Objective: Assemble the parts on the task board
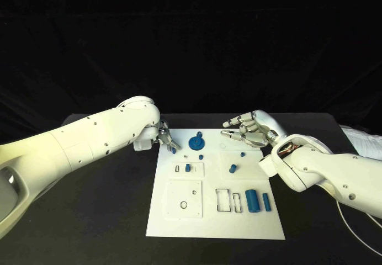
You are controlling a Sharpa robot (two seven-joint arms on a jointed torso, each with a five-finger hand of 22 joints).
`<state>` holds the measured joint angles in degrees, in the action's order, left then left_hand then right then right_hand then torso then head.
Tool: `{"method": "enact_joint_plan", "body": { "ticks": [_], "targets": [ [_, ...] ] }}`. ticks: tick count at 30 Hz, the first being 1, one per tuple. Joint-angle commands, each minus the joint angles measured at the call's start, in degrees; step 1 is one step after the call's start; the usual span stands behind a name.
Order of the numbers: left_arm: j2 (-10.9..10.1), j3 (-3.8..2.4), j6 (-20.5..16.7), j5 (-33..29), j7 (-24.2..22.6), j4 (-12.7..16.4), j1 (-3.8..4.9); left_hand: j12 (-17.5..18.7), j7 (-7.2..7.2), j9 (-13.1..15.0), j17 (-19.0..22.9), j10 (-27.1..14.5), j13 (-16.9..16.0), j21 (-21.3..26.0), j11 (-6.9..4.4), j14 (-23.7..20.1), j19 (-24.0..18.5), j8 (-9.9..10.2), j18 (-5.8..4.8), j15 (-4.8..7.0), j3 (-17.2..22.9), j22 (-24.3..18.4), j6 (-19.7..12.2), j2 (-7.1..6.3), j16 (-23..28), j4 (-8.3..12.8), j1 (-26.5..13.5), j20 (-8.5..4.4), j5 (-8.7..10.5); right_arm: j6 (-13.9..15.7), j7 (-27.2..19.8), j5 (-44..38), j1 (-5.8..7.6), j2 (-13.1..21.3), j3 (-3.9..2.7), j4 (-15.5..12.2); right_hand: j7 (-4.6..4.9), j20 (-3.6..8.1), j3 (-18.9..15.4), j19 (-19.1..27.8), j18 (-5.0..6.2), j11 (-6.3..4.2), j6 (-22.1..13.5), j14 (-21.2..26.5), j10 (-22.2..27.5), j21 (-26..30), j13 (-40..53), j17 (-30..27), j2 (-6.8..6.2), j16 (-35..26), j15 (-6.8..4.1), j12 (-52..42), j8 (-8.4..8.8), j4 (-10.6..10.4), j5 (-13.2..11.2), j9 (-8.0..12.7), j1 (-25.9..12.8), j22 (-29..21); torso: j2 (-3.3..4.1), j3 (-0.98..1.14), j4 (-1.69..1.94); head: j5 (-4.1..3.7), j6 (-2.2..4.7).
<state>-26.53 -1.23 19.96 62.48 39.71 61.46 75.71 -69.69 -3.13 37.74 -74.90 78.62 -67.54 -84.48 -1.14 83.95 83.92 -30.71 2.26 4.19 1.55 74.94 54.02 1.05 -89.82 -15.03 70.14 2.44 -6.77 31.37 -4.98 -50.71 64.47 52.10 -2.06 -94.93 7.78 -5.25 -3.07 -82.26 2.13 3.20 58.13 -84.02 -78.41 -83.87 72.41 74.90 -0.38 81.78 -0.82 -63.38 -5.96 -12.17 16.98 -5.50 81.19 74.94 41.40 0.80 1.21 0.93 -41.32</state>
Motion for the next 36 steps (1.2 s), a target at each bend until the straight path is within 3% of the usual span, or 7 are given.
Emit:
{"method": "enact_joint_plan", "body": {
  "ticks": [1,10,13,20,21,24,36],
  "targets": [
    [0.29,0.01,0.62,-0.02,-0.96,-0.13,-0.11,-0.23,0.45,0.13,-15.10,0.06,0.04,-0.27,-0.18,6.05,1.73,-0.37,-0.35,0.30,0.64,8.53,-0.24,0.25,-0.18,0.27,1.08,-0.44,-0.38,-0.76,-0.12,-0.33,-0.04,-0.06,0.00,-0.04,-0.02,0.13,-0.33,0.42,0.56,-0.45,0.05,-2.93,-0.13,0.23,-0.07,0.52,0.18,-0.29,-0.50,-0.15,-0.01,-0.12,0.13,-0.08,-0.43,4.73,-0.03,0.04,0.01,-0.05,-0.07],
    [0.45,0.02,0.15,-0.97,-1.71,-0.22,-0.19,-0.01,0.75,0.32,-15.10,-0.10,0.24,-0.18,-0.46,6.05,1.69,-0.29,-0.33,0.51,3.78,8.54,-0.90,1.55,-0.18,2.75,5.85,-0.61,-0.56,-0.77,-0.06,-0.33,-0.04,-0.08,0.00,-0.03,-0.02,0.13,-0.33,0.42,0.56,-0.45,0.05,-2.93,-0.13,0.23,-0.07,0.52,0.18,-0.29,-0.50,-0.15,-0.01,-0.12,0.13,-0.08,-0.43,4.73,-0.03,0.05,0.02,-0.11,-0.16],
    [0.45,0.02,-0.23,-1.41,-2.17,-0.25,-0.19,0.57,0.82,0.17,-15.10,-0.56,0.65,-0.10,-0.62,6.05,1.63,0.32,-0.31,0.75,9.07,8.52,-2.10,2.66,-0.18,6.19,11.20,-0.86,-1.00,-0.77,-0.04,-0.33,-0.04,-0.07,0.00,-0.03,-0.02,0.13,-0.33,0.42,0.56,-0.45,0.05,-2.93,-0.13,0.23,-0.07,0.52,0.18,-0.29,-0.50,-0.15,-0.01,-0.12,0.13,-0.08,-0.43,4.73,-0.04,0.03,0.03,-0.11,-0.17],
    [-0.24,0.03,-2.14,-4.38,-3.33,0.69,-0.24,0.99,0.12,0.91,-15.10,-0.39,1.10,-0.01,-0.12,6.05,1.60,-0.25,-0.32,0.10,20.00,8.62,-2.44,-1.12,-0.18,7.61,9.85,-0.43,-0.79,-0.81,-0.02,-0.33,-0.04,-0.10,0.00,0.00,-0.02,0.13,-0.33,0.42,0.56,-0.45,0.05,-2.93,-0.13,0.23,-0.07,0.52,0.18,-0.29,-0.50,-0.15,-0.01,-0.12,0.13,-0.08,-0.43,4.73,-0.07,0.05,0.04,-0.17,-0.26],
    [-0.50,0.03,-2.56,-4.88,-3.45,1.08,-0.24,0.94,0.09,1.50,-15.10,-0.19,1.16,0.03,-0.08,6.05,1.61,-0.81,-0.31,0.07,24.20,8.67,-2.51,-2.73,-0.18,7.84,7.92,-0.39,-0.66,-0.81,-0.02,-0.33,-0.04,-0.11,0.00,0.01,-0.02,0.13,-0.33,0.42,0.56,-0.45,0.05,-2.93,-0.13,0.23,-0.07,0.52,0.18,-0.29,-0.50,-0.15,-0.01,-0.12,0.13,-0.08,-0.43,4.73,-0.08,0.06,0.04,-0.16,-0.29],
    [-1.58,0.03,-3.94,-6.32,-3.55,2.73,-0.26,0.86,0.20,2.21,-15.10,0.01,1.19,0.08,-0.02,6.05,1.62,-1.45,-0.30,0.20,27.89,8.72,-2.66,-4.46,-0.18,8.43,5.85,-0.38,-0.48,-0.84,-0.03,-0.33,-0.04,-0.13,0.00,0.06,-0.02,0.13,-0.33,0.42,0.56,-0.45,0.05,-2.93,-0.13,0.23,-0.07,0.52,0.18,-0.29,-0.50,-0.15,-0.01,-0.12,0.13,-0.08,-0.43,4.73,-0.06,0.06,0.05,-0.18,-0.33],
    [-8.35,0.09,-10.50,-8.23,-3.03,13.59,-0.37,0.48,0.32,2.69,-15.10,0.35,0.89,-0.05,-0.17,6.05,1.76,-2.06,-0.36,0.18,29.22,8.93,-2.33,-4.99,-0.18,8.50,4.54,-0.44,-0.40,-0.89,-0.09,-0.25,-0.19,-0.13,0.02,0.21,-0.02,0.13,-0.33,0.42,0.56,-0.45,0.05,-2.93,-0.13,0.23,-0.07,0.52,0.18,-0.29,-0.50,-0.15,-0.01,-0.12,0.13,-0.08,-0.43,4.73,-0.20,0.14,0.17,0.10,-0.51]
  ]
}}
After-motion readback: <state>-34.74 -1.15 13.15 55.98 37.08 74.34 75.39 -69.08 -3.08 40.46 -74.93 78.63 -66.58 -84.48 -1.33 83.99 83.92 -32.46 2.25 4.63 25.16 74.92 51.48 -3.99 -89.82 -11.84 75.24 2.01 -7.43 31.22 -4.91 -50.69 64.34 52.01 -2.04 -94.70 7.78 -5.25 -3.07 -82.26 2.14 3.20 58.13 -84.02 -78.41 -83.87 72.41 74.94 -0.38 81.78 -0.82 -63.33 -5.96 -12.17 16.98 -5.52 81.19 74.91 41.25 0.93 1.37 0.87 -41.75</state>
